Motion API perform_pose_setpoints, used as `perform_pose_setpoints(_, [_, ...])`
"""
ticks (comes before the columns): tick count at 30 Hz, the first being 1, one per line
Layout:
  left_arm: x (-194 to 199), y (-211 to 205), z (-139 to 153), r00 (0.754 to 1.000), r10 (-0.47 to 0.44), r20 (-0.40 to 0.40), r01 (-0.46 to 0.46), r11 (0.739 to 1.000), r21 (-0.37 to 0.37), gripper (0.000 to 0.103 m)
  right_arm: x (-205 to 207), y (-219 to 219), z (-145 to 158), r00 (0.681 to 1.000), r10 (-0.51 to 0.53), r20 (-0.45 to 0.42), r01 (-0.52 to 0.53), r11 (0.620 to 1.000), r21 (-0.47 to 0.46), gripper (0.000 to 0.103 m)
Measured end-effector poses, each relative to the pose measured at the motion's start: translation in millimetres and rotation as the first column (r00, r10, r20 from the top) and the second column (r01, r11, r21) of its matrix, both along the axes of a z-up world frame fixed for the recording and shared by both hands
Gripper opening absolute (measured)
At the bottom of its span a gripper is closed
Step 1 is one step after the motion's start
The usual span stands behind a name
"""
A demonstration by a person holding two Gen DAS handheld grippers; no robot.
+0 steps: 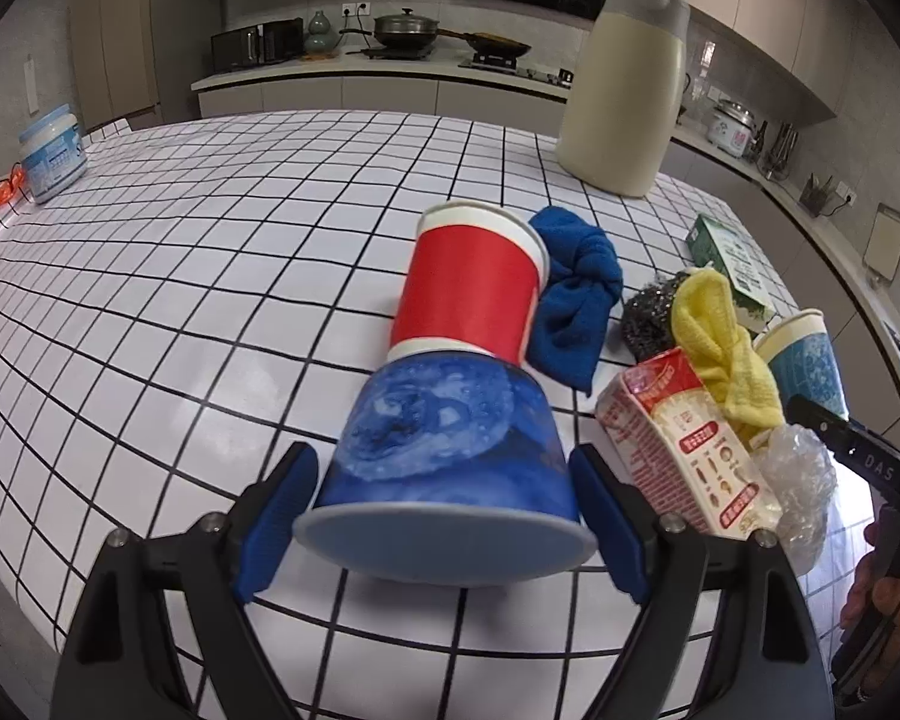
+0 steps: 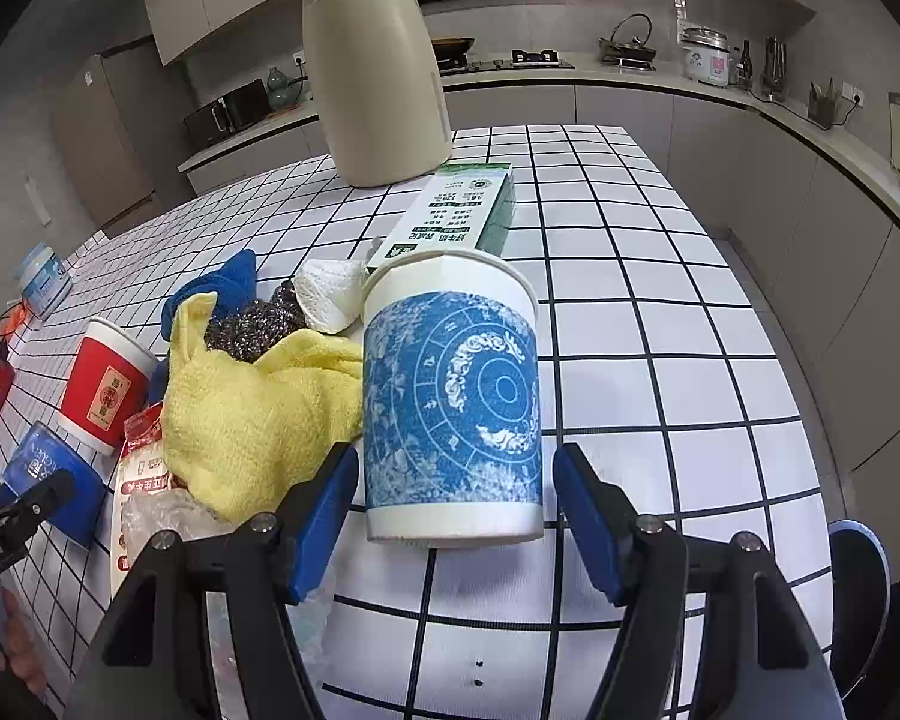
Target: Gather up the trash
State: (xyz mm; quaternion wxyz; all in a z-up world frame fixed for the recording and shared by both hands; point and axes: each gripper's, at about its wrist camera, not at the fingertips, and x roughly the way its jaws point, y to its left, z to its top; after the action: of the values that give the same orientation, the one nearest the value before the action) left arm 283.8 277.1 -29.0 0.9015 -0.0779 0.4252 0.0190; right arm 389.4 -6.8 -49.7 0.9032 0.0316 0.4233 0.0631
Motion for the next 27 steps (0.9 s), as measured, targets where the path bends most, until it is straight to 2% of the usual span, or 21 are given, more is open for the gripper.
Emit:
perform_pose_setpoints(2, [-1,-2,1,1.000,-0.007,0.006,0.007,1.000,-0.001,0.085,1,0,-1,1.000,0.006,-0.001,-0.006,1.000,0.013,0.069])
perform_pose_setpoints(4, [-3,-4,1,1.000,-0.015,0.014,0.015,1.000,-0.004,0.085,1,0,0,1.000,0.009,0.002,-0.009,1.000,0.018,0.059])
perform_pose_setpoints(17, [-2,-15,-1,0.999,-0.043,-0.011,0.043,0.999,-0.008,0.088,-4,-3,2,1.000,0.027,0.007,-0.027,1.000,0.015,0.059])
perform_pose_setpoints(27, [-4,-9,-3,0.999,-0.051,0.004,0.051,0.996,-0.074,0.086,0,-1,-1,1.000,0.030,-0.002,-0.030,0.999,0.015,0.060])
